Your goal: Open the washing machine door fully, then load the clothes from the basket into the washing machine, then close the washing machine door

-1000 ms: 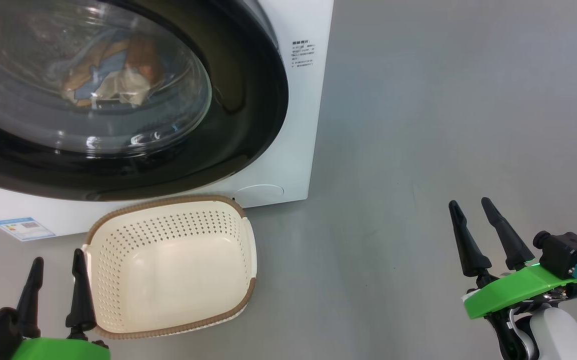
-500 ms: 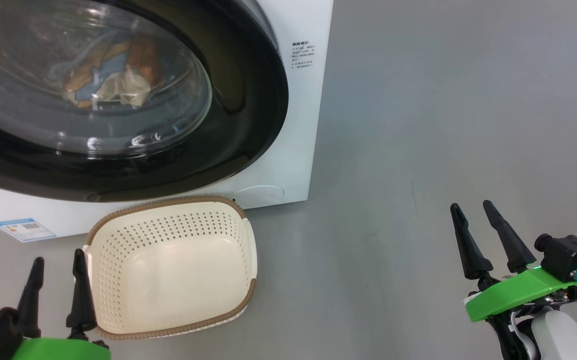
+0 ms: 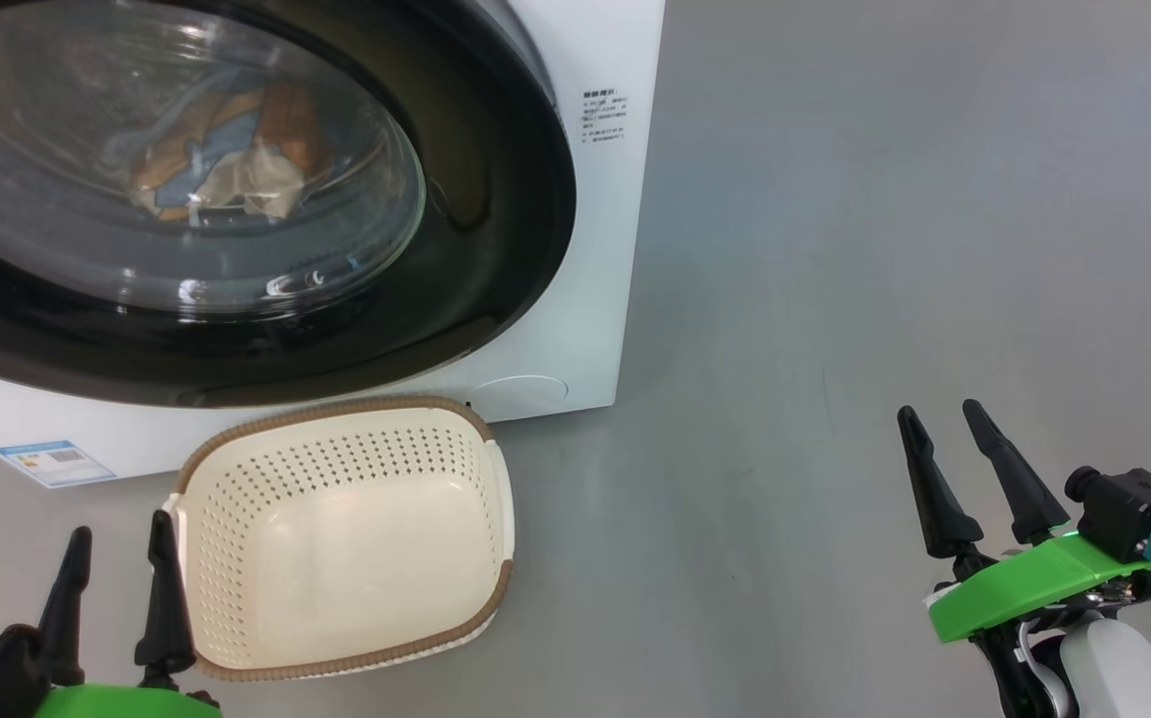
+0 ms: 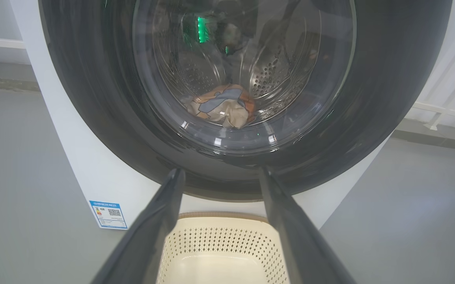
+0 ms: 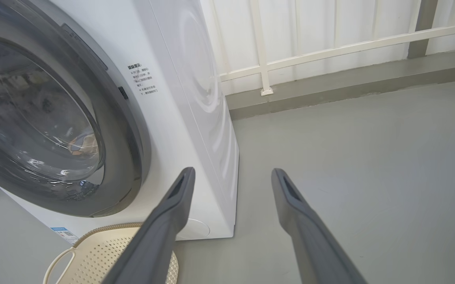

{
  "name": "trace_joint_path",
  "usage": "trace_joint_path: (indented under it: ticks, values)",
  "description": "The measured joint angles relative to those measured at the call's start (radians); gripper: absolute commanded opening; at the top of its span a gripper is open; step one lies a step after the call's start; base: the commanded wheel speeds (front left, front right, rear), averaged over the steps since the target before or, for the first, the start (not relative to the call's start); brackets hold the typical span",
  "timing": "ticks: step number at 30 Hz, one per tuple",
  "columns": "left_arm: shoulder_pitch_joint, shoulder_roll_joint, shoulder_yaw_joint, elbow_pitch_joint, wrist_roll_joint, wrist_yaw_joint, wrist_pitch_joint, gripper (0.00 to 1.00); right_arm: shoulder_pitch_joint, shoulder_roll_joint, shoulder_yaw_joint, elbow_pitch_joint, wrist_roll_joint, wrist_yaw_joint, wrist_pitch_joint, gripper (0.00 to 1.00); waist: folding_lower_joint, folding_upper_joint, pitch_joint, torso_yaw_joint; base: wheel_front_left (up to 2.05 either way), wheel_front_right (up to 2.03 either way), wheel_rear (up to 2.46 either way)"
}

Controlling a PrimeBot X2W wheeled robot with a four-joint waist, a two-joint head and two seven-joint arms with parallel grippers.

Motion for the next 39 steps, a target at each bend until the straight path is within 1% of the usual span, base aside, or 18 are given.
trace_joint_path:
  ticks: [2,3,11,16,19,39]
  values:
    - [0.000,0.000,-0.002,0.000,-0.002,0.000,0.000,1.00,0.000,0.000,0.000,0.000,0.000,0.000,0.000,1.00,0.0000,0.0000,0.000,0.001,0.00,0.00,0.00]
    - [0.000,0.000,-0.003,0.001,-0.004,0.000,0.000,0.00,0.000,0.000,0.001,0.001,0.000,0.000,0.000,0.00,0.0000,0.0000,0.000,0.001,0.00,0.00,0.00]
    - [0.002,-0.050,-0.023,0.079,-0.016,0.000,0.009,0.00,0.029,0.049,0.000,0.086,0.014,0.000,0.006,0.00,0.0000,0.0000,-0.001,0.002,0.00,0.00,0.00]
    - [0.002,-0.052,-0.024,0.079,-0.070,0.001,0.020,0.00,0.030,0.048,-0.004,0.083,0.056,0.000,0.019,0.00,0.0010,0.0000,-0.011,0.007,0.00,0.00,0.00]
    - [0.002,-0.052,-0.024,0.081,-0.100,0.001,0.028,0.00,0.038,0.049,-0.006,0.082,0.088,0.000,0.026,0.00,0.0002,0.0000,-0.015,0.010,0.00,0.00,0.00]
    - [0.001,-0.052,-0.026,0.098,-0.306,0.001,0.081,0.00,0.041,0.057,-0.036,0.065,0.274,0.000,0.076,0.00,0.0002,0.0000,-0.041,0.028,0.00,0.00,0.00]
